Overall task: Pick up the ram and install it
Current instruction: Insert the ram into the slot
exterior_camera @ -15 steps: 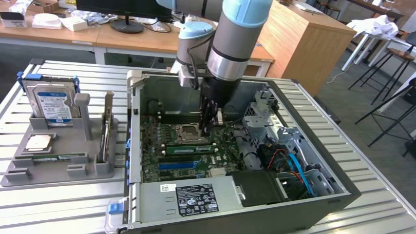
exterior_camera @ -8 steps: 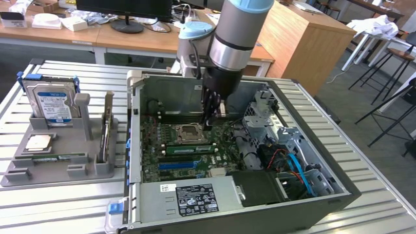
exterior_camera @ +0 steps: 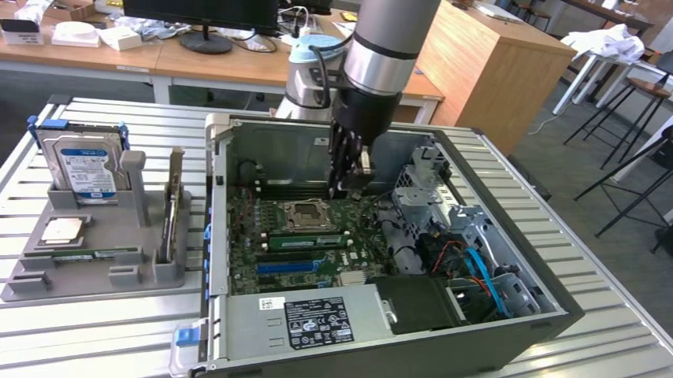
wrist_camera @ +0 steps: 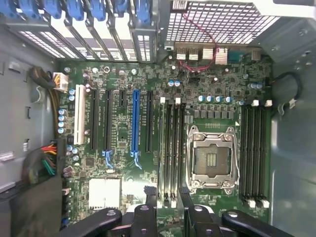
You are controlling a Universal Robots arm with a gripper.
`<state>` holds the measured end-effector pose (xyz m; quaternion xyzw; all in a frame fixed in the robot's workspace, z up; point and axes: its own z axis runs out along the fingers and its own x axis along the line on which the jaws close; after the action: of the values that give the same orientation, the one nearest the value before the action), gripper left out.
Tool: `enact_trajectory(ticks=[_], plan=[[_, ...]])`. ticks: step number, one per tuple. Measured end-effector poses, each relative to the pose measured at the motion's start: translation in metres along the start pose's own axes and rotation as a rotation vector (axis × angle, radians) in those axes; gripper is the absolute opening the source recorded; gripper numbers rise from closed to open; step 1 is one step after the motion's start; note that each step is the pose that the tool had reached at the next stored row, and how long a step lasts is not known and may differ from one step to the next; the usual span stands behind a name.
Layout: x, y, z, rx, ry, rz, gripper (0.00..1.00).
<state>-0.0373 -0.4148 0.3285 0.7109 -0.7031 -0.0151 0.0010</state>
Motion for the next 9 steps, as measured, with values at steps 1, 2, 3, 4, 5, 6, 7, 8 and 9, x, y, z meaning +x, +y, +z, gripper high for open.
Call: enact_trajectory(ticks=[1,2,3,4,5,6,7,8,9], plan=[[0.0,0.0001,-0.0023,0.0,0.0001,0.0,0.31],[0.0,0.0001,-0.0045,-0.0001,0.0001,0.0,0.31],[0.0,0.0002,-0.0066,-0.0001,0.0,0.0,0.31],[0.0,0.0002,-0.0086,-0.0001,0.0,0.0,0.31],[0.0,0.0002,-0.0104,-0.0001,0.0,0.0,0.31],[0.0,0.0003,-0.0124,-0.0001,0.0,0.0,0.31],[0.0,0.0003,-0.0141,-0.0001,0.0,0.0,0.31],[0.0,0.0004,-0.0161,0.0,0.0,0.0,0.31],[0.0,0.0004,-0.0182,-0.0001,0.0001,0.0,0.31]])
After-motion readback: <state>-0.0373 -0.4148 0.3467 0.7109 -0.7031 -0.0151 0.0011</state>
